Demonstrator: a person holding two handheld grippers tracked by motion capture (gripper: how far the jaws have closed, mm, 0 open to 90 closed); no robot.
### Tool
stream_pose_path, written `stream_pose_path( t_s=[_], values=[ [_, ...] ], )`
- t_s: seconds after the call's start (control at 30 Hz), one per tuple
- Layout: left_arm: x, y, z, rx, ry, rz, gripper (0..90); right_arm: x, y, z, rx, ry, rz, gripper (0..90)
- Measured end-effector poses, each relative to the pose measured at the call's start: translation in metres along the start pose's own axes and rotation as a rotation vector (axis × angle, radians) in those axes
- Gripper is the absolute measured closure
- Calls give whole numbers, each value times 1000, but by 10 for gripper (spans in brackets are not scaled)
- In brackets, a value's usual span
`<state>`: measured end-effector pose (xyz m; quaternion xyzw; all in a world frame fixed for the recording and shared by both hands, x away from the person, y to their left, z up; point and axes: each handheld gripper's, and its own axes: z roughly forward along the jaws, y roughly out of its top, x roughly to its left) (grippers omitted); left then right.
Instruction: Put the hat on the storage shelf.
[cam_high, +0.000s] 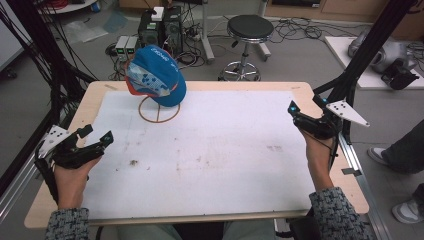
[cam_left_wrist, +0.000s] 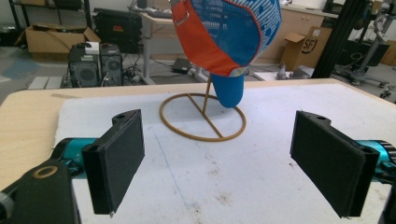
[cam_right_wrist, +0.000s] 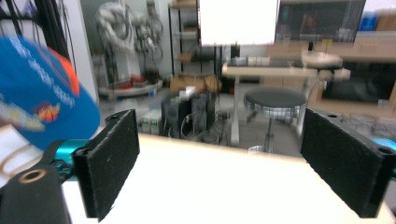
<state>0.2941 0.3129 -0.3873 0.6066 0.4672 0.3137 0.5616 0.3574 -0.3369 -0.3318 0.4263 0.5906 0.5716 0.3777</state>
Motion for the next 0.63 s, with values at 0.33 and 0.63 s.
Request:
stream_pose_path(
  t_s=[0.33,0.63],
  values=[
    [1,-5,3,24,1,0,179,0,-41,-9,8,12,34,114],
    [3,-6,3,33,9,-2,179,3,-43,-13,-13,29,42,114]
  ],
)
